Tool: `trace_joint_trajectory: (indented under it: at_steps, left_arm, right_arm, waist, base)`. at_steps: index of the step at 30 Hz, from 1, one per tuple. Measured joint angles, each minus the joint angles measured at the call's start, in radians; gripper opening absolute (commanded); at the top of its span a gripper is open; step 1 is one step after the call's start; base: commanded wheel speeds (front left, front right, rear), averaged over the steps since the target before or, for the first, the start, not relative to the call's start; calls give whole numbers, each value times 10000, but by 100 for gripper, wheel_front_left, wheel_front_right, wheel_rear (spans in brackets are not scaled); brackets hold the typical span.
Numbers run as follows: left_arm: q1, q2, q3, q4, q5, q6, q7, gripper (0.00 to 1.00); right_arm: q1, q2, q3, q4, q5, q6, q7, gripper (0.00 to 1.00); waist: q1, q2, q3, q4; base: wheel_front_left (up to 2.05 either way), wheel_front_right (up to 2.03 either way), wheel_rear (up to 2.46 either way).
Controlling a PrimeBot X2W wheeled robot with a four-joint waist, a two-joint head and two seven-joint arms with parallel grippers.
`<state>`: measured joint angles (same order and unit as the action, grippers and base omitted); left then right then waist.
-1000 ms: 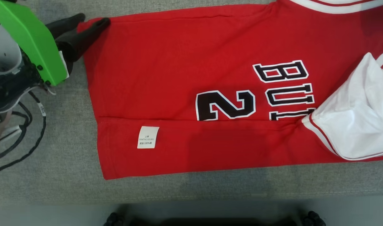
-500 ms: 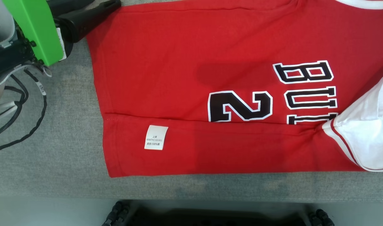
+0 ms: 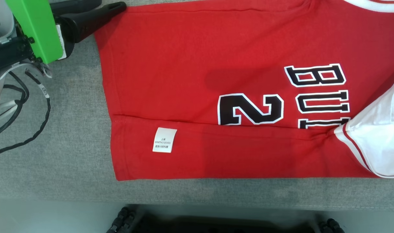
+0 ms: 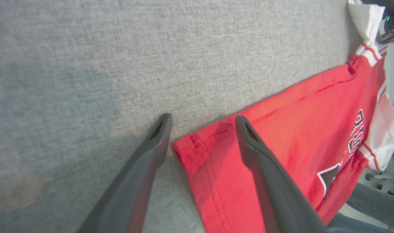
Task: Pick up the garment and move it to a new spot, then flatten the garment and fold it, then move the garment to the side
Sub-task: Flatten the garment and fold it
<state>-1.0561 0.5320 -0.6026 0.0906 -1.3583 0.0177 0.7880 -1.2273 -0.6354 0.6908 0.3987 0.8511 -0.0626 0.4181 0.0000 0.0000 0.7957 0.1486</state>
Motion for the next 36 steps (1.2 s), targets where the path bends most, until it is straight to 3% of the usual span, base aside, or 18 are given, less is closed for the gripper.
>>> trace_joint_trajectory:
  at_steps: [15, 22, 24, 27, 29, 30, 36]
  left_arm:
    - [-1, -75, 109, 272, -372, -251, 219, 99]
    - [0, -61, 82, 330, -525, -316, 389, 85]
    - [3, -56, 40, 366, -525, -355, 395, 82]
    - [8, -36, -79, 420, -523, -366, 439, 61]
    - [14, -17, -121, 479, -522, -384, 445, 35]
    - [17, -13, -136, 514, -512, -445, 474, 2]
    - [55, -21, -224, 629, -453, -702, 430, 0]
  right_arm:
    - [-351, 357, 119, 976, 0, 447, -221, 100]
    - [-460, 462, 173, 1336, 4, 721, -232, 100]
    - [-510, 502, 196, 1427, 15, 754, -232, 94]
    - [-565, 562, 205, 1576, 17, 867, -232, 89]
    - [-614, 612, 226, 1666, 23, 941, -230, 39]
    - [-641, 633, 242, 1707, 35, 982, -230, 0]
    - [-685, 982, 357, 1898, 128, 1256, -238, 0]
  waist:
    - [1, 0, -97, 63]
    - [0, 0, -122, 47]
    - [0, 0, -127, 45]
    - [0, 0, -136, 36]
    - [0, 0, -138, 20]
    - [0, 0, -138, 8]
    - [0, 0, -191, -95]
  base:
    - [0, 0, 0]
    - [0, 0, 0]
    - [0, 0, 0]
    - [0, 0, 0]
    - [0, 0, 0]
    - [0, 0, 0]
    - [0, 0, 0]
